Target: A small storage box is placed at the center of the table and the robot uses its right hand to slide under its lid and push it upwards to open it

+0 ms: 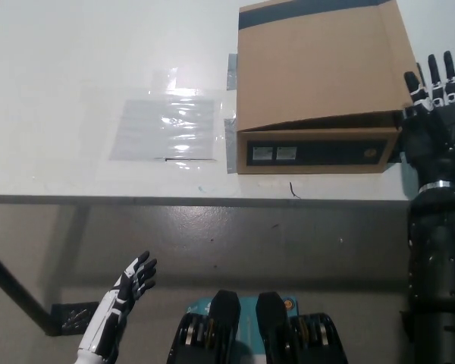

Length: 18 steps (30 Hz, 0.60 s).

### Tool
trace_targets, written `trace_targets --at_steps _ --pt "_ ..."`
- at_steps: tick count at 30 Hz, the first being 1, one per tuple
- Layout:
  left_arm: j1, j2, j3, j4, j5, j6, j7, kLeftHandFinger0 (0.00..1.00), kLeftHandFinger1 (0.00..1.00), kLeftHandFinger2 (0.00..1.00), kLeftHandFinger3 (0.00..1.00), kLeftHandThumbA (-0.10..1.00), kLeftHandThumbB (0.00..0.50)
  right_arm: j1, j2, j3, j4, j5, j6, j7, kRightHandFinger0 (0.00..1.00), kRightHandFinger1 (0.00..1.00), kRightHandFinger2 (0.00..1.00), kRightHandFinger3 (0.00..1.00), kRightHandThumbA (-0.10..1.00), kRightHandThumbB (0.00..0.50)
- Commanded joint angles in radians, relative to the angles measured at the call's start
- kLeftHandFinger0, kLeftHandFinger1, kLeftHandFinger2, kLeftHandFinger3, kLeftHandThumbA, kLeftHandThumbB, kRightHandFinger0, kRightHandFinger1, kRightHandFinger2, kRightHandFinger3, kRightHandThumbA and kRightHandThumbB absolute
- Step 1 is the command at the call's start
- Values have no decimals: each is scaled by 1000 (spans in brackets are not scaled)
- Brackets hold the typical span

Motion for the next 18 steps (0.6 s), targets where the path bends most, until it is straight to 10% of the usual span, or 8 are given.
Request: trace_targets --at_steps 1,18 --pt "-8 13 -1 -32 2 -38 -14 1000 1000 1000 1000 1000 286 -48 11 6 -29 7 -24 23 1000 1000 1000 1000 1000 326" --pt "-12 14 0 -32 3 -32 -12 1000 1000 1000 1000 1000 303 -75 30 50 -233 32 48 2 1000 1000 1000 1000 1000 348"
